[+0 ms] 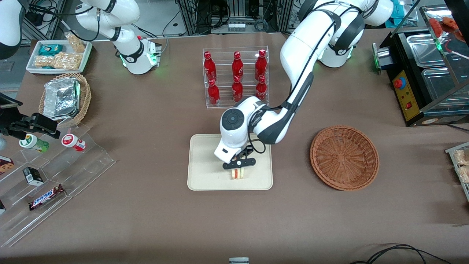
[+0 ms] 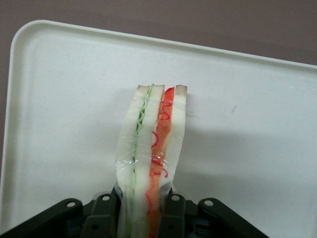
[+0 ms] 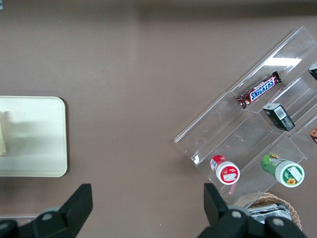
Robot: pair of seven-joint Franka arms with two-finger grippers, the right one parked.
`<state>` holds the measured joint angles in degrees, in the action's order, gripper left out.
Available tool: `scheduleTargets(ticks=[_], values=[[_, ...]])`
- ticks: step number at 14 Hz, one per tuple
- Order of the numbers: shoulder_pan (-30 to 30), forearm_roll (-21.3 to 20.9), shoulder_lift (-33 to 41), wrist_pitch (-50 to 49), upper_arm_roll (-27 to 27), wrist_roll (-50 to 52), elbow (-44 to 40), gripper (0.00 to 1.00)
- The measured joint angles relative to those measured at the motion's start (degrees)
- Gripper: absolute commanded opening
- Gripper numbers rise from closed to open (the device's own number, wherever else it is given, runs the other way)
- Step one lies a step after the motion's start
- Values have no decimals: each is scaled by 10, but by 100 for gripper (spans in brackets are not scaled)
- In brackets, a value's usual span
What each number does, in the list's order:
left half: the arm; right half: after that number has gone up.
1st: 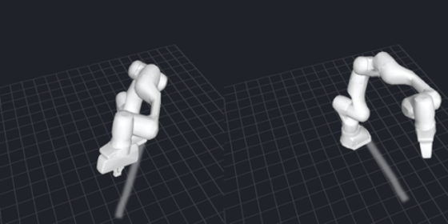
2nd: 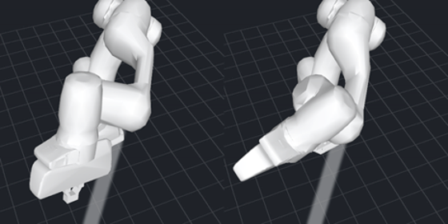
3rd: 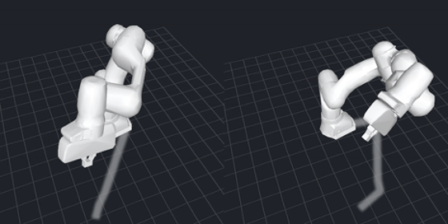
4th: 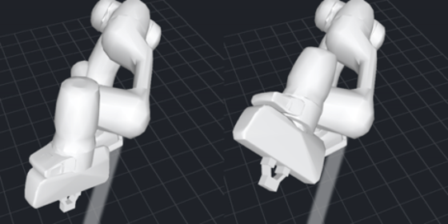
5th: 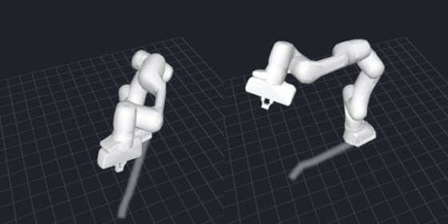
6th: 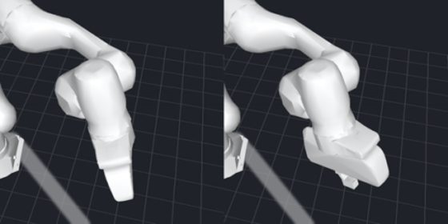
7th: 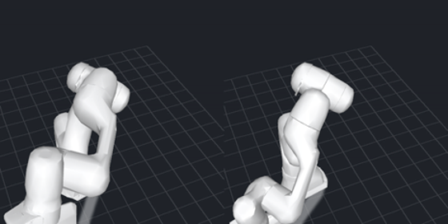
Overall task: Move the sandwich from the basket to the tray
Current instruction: 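Lower the sandwich onto the tray and open the left gripper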
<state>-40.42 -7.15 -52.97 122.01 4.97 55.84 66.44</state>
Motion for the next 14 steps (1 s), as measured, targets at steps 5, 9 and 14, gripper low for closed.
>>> scheduleTargets(ticks=[5,9,14], values=[[-13,0,0,-1,0,0,-7,38],[-13,0,0,-1,0,2,-7,92],[-13,0,0,-1,-1,5,-10,100]])
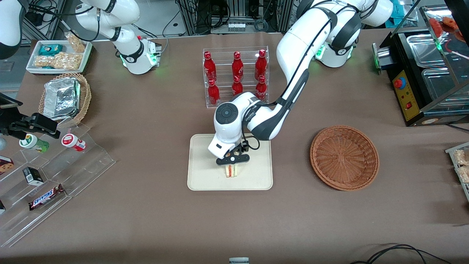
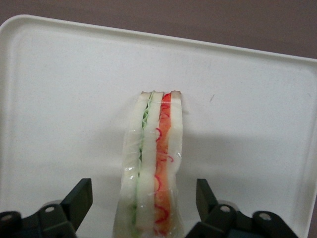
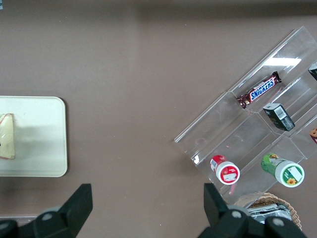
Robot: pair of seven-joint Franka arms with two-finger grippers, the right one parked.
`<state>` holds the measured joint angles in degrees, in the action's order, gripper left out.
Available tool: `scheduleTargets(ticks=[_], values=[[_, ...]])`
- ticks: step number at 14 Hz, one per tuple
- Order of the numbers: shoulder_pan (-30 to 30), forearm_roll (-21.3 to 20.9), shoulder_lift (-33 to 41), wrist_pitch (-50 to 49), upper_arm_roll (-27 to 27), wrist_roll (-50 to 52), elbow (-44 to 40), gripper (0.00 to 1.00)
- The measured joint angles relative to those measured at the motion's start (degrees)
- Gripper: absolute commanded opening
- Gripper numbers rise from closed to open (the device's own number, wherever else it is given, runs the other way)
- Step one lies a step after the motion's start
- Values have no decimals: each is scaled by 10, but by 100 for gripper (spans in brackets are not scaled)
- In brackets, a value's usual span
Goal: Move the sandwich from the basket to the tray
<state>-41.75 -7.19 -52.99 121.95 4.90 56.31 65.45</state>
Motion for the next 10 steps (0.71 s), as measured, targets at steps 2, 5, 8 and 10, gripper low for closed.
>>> scheduleTargets(ticks=[2,5,8,10], values=[[1,0,2,-9,-2,1,-8,100],[25,7,42,-99,-6,-15,-32,100],[96,65,132,-259,-1,-127,-40,100],[145,80,191,-348,0,-187,-40,100]])
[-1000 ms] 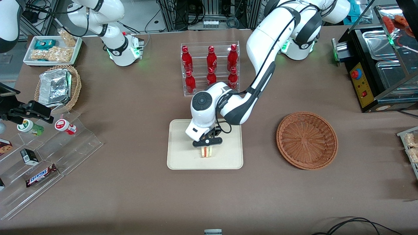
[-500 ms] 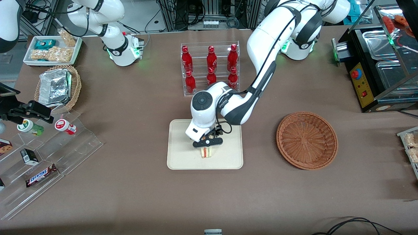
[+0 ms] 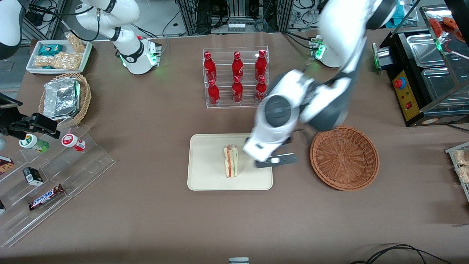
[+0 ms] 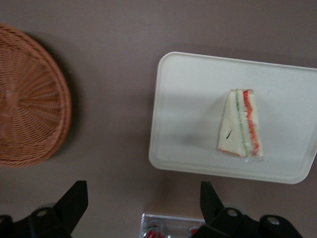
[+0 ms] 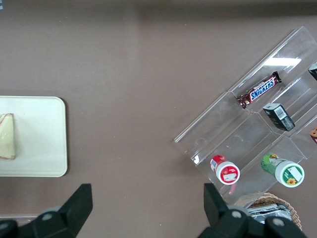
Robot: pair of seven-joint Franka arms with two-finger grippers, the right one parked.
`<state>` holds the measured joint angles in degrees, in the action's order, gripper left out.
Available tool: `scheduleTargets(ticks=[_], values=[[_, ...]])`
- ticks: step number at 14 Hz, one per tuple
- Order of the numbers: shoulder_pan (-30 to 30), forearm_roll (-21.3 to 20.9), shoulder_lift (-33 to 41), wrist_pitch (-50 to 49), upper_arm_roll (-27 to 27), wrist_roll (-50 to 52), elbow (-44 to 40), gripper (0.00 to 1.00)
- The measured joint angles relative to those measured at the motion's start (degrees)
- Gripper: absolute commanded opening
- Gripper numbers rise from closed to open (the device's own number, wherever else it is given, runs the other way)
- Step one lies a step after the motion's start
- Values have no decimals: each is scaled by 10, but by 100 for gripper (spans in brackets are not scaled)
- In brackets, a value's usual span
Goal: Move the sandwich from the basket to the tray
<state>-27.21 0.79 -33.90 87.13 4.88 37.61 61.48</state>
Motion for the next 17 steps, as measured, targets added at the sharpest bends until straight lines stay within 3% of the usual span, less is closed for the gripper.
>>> scheduleTargets(ticks=[8,13,15,17], values=[[177,0,139,-224,-1,-171,42,100],[234,-4,281,-119,-1,-193,277,100],[245,-7,311,-116,-2,-237,314,100],[262,-37,325,-121,-2,-302,314,100]])
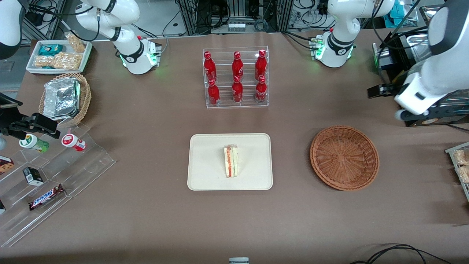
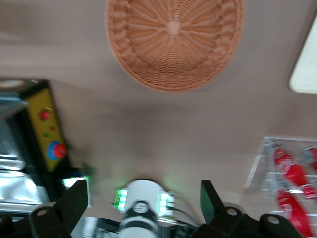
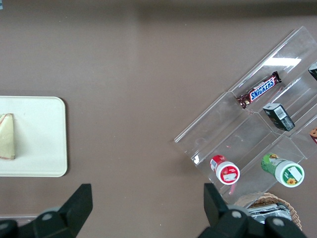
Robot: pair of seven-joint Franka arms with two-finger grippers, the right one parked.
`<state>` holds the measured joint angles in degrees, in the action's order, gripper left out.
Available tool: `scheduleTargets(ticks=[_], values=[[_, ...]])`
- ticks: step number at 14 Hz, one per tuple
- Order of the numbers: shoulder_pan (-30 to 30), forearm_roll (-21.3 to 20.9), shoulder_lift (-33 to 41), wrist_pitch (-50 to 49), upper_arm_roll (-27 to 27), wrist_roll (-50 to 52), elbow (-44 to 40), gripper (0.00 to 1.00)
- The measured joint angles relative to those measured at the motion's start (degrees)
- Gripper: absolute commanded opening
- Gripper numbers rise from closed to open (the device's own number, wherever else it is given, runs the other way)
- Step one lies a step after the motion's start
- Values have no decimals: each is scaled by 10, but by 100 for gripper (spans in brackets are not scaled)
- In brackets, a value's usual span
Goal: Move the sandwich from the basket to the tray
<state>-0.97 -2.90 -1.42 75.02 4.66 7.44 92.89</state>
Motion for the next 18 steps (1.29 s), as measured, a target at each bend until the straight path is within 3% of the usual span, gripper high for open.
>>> scheduleTargets(ticks=[2,4,6,18], values=[[40,-34,7,-3,43,-31,-12,100],[90,-38,9,-3,110,-31,-22,100],[92,-38,9,-2,127,-31,-23,100],[59,-7,12,-7,82,-29,-62,100]])
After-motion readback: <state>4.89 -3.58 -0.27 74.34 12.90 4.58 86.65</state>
